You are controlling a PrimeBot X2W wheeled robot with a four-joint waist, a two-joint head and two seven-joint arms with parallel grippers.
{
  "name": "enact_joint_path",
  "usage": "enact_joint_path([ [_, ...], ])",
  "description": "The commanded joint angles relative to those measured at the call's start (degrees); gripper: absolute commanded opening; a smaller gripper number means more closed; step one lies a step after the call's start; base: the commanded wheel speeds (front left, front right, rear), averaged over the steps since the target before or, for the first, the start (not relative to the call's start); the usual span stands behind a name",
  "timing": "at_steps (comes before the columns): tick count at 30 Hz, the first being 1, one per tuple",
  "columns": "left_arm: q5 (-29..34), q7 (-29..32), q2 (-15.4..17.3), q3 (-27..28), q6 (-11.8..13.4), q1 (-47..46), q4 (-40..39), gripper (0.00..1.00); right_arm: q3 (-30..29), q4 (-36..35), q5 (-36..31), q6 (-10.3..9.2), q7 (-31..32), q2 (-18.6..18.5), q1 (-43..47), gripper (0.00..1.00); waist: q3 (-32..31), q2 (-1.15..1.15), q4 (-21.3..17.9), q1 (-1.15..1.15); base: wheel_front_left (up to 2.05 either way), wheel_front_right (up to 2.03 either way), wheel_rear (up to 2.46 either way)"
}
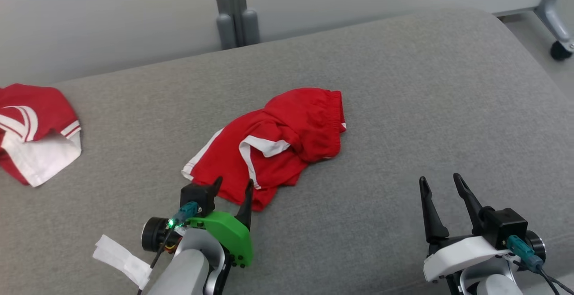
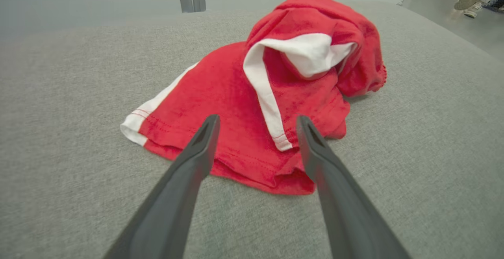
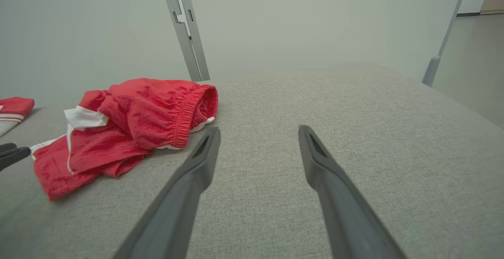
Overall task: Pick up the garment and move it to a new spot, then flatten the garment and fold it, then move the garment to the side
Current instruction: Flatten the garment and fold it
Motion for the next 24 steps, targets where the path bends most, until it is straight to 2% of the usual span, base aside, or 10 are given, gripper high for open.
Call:
enact_joint_path([
  [1, -0.57, -0.48, 0.27, 0.0, 0.16, -1.8, 1.1, 1.0, 0.01, -0.02, 0.33, -0.02, -0.18, -0.1, -1.0, 1.0, 4.19, 0.0, -4.87, 0.0, 0.0, 0.0, 0.0],
  [9, -4.83, -0.26, 0.26, -2.18, -0.51, -4.98, 7.09, 1.0, 0.44, 0.2, 0.81, -0.02, -0.18, -0.1, -0.73, 1.0, 4.78, 0.0, -6.86, 0.0, 0.0, 0.0, 0.0],
  [10, -5.42, -0.27, 0.25, -2.55, -0.17, -5.27, 7.66, 0.94, 0.49, 0.21, 0.88, -0.02, -0.18, -0.11, -0.67, 1.0, 4.72, 0.0, -6.91, 0.0, 0.0, 0.0, 0.0],
  [11, -6.09, -0.51, 0.26, -2.81, 0.1, -5.56, 8.21, 0.76, 0.52, 0.2, 0.93, -0.02, -0.18, -0.11, -0.63, 1.0, 4.64, 0.0, -6.9, 0.0, 0.0, 0.0, 0.0],
  [12, -6.71, -0.62, 0.26, -3.0, 0.34, -5.72, 8.66, 0.52, 0.49, 0.18, 0.95, -0.02, -0.18, -0.1, -0.61, 1.0, 4.54, 0.0, -6.82, 0.0, 0.0, 0.0, 0.0],
  [13, -7.08, -1.01, 0.26, -3.43, 0.23, -5.9, 9.03, 0.38, 0.44, 0.11, 0.96, -0.02, -0.18, -0.1, -0.53, 1.0, 4.36, 0.0, -6.63, 0.0, 0.0, 0.0, 0.0],
  [15, -7.67, -2.35, 0.25, -3.86, 0.4, -6.32, 9.24, 0.16, 0.21, 0.05, 0.77, -0.02, -0.18, -0.11, -0.24, 1.0, 3.88, 0.0, -6.12, 0.0, 0.0, 0.0, 0.0],
  [17, -8.19, -3.64, 0.25, -4.37, 0.62, -6.56, 9.09, 0.05, 0.06, 0.14, 0.47, -0.02, -0.18, -0.11, 0.11, 1.0, 3.21, 0.0, -5.45, 0.0, 0.0, 0.0, 0.0],
  [19, -8.79, -4.55, 0.24, -5.1, 0.69, -6.63, 8.79, 0.0, 0.02, 0.28, 0.23, -0.02, -0.18, -0.11, 0.54, 1.0, 2.42, 0.0, -4.65, 0.0, 0.0, 0.0, 0.0],
  [24, -9.56, -6.06, 0.24, -6.62, 0.99, -6.59, 7.03, 0.0, 0.11, 0.55, 0.2, -0.02, -0.18, -0.11, 1.32, 1.0, -0.05, 0.0, -2.56, 0.0, 0.0, 0.0, 0.0],
])
